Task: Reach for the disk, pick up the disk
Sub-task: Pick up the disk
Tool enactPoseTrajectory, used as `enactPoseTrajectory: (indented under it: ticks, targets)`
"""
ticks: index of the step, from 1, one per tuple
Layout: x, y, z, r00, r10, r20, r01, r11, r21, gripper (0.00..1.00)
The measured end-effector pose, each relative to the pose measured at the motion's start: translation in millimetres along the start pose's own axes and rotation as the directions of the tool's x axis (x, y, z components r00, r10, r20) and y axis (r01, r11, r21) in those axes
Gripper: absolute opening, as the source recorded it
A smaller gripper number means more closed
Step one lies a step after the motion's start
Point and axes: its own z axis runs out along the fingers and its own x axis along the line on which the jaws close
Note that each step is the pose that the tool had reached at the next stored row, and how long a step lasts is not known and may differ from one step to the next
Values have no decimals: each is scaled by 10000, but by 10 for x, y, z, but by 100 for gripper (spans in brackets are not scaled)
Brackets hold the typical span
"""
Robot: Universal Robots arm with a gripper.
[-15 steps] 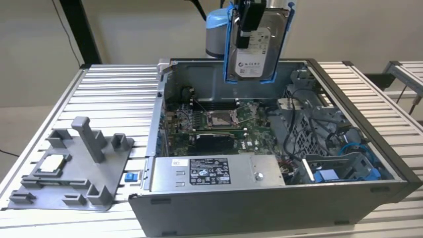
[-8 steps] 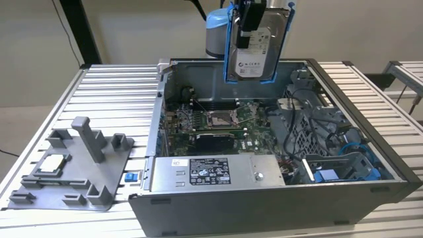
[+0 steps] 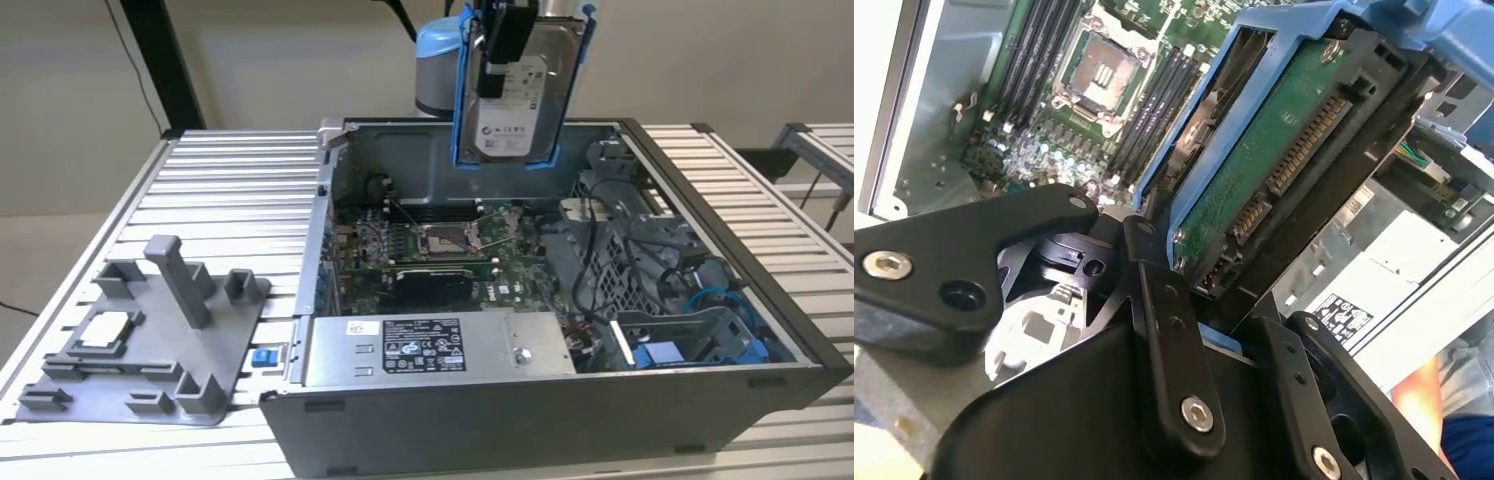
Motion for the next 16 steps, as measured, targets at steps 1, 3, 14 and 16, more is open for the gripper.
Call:
enactPoseTrajectory:
  ticks: [1,3,14,16]
  targets:
    - [11,0,0,10000,1,2,-1,10000,1,0]
    - [49,-1,-1,10000,2,1,-2,10000,1,0]
    - [346,-9,-5,10000,2,4,-2,10000,1,0]
    - [413,-11,-6,10000,2,5,-2,10000,1,0]
